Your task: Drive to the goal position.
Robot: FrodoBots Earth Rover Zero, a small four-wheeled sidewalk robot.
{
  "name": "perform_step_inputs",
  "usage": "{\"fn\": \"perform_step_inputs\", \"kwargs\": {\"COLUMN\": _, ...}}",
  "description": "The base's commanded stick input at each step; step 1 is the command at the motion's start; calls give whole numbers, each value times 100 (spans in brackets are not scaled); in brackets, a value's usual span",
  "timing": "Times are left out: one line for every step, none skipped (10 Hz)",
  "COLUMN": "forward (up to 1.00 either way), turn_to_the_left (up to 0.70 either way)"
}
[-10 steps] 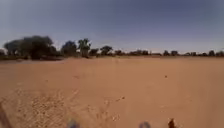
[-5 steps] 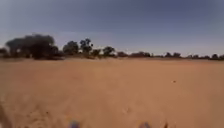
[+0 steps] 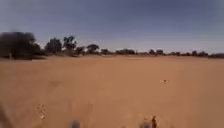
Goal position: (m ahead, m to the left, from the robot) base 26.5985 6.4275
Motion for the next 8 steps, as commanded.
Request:
{"fn": "perform_step_inputs", "kwargs": {"forward": 70, "turn_to_the_left": 0}}
{"fn": "perform_step_inputs", "kwargs": {"forward": 70, "turn_to_the_left": 0}}
{"fn": "perform_step_inputs", "kwargs": {"forward": 70, "turn_to_the_left": 0}}
{"fn": "perform_step_inputs", "kwargs": {"forward": 70, "turn_to_the_left": 0}}
{"fn": "perform_step_inputs", "kwargs": {"forward": 70, "turn_to_the_left": 0}}
{"fn": "perform_step_inputs", "kwargs": {"forward": 70, "turn_to_the_left": 0}}
{"fn": "perform_step_inputs", "kwargs": {"forward": 70, "turn_to_the_left": 0}}
{"fn": "perform_step_inputs", "kwargs": {"forward": 70, "turn_to_the_left": 0}}
